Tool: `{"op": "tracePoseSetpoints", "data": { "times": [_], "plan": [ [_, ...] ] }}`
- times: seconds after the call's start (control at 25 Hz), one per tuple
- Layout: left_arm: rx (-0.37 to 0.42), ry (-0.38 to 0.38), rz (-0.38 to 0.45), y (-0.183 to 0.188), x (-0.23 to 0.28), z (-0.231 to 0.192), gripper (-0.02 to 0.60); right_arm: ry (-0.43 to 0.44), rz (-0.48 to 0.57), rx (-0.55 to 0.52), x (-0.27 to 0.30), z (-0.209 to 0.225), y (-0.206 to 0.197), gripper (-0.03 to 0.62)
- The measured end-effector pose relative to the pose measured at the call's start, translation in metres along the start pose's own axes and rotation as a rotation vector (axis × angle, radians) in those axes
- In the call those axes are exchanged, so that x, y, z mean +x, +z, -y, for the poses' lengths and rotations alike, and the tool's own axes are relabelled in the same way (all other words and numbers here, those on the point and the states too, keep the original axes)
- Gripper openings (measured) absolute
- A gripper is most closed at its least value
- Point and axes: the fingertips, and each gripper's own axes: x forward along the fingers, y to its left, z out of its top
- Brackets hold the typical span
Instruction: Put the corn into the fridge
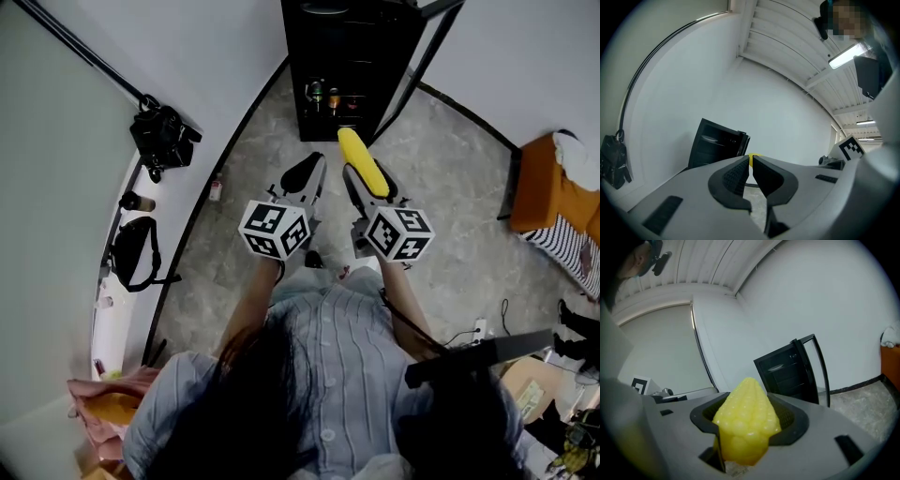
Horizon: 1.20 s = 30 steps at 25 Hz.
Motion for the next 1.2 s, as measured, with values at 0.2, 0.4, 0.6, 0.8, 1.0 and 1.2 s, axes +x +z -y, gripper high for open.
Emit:
{"op": "tracePoseSetpoints", "data": {
  "times": [0.2,0.4,0.6,0.8,1.0,1.2],
  "plan": [
    [-0.005,-0.020,-0.006,0.000,-0.003,-0.013,0.032,-0.022,0.002,0.007,0.013,-0.002,-0.003,0.256],
    [-0.011,-0.025,-0.008,0.001,-0.002,-0.016,0.032,-0.022,-0.005,0.013,0.021,-0.001,-0.001,0.256],
    [-0.022,-0.015,-0.021,-0.005,-0.002,-0.028,0.032,-0.020,-0.025,0.016,0.036,-0.001,-0.003,0.256],
    [-0.044,0.022,-0.037,-0.010,0.013,-0.048,0.032,-0.012,-0.049,0.012,0.059,0.015,0.000,0.256],
    [-0.046,0.036,-0.054,-0.012,0.037,-0.064,0.032,-0.016,-0.062,0.029,0.091,0.041,0.007,0.256],
    [-0.062,0.075,-0.063,-0.010,0.071,-0.090,0.032,0.000,-0.088,0.035,0.129,0.064,0.016,0.256]
  ]
}}
